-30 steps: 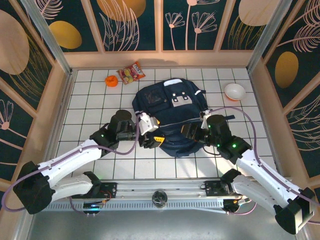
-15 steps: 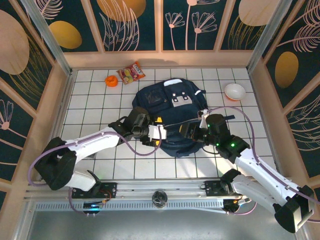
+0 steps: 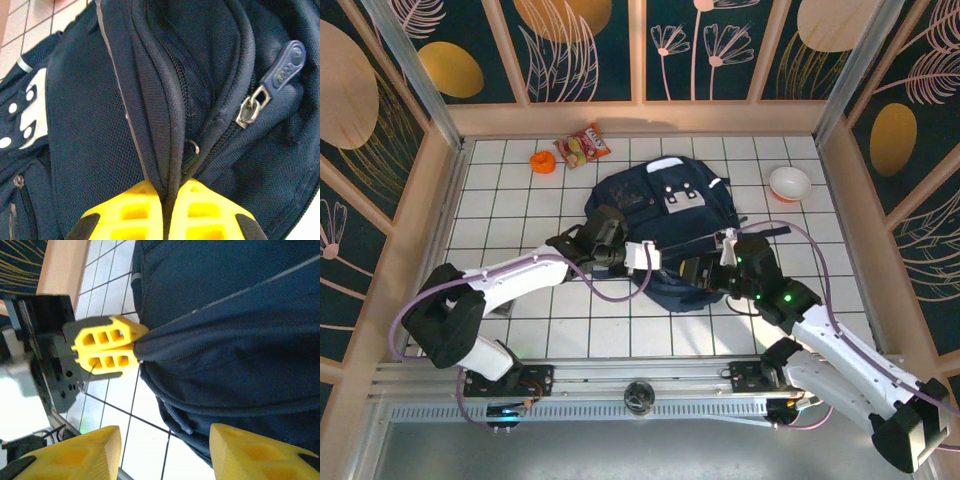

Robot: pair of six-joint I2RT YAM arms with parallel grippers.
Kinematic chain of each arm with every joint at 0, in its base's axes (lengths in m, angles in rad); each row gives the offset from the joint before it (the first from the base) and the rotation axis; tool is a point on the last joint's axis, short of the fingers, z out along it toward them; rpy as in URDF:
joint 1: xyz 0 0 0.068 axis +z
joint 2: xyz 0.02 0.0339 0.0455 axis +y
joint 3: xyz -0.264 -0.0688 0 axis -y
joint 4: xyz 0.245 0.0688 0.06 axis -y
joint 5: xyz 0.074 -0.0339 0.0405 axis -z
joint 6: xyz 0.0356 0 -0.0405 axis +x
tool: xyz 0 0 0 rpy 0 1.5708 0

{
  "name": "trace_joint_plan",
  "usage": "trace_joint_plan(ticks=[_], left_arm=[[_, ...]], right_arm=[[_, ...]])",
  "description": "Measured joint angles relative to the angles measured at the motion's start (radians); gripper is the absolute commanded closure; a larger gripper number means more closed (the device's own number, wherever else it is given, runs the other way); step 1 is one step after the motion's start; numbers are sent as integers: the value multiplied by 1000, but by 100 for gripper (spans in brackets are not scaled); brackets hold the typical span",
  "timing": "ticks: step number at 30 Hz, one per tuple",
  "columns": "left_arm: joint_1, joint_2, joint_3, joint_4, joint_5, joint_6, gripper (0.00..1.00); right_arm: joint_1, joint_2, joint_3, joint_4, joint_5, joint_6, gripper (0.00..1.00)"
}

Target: Pack the student bag

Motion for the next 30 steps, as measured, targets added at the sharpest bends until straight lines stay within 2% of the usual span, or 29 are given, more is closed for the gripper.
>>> trace_joint_plan(ticks=[6,12,23,26,30], left_arm=[[48,-17,9,0,113,-144,100],[77,-18,37,-2,176,-226,100],[84,-16,60,-13,244,-271,100],[87,-16,62,-15,249,-274,100],[90,-16,62,-16,254,-278,100]], right_arm=[[13,-40,-13,3,-23,2,50],[49,-32,-13,5,9,1,50],[63,141,2,62,16,-33,52],[63,176,22,72,16,-50,56],[63,209,42,79,16,-71,65]])
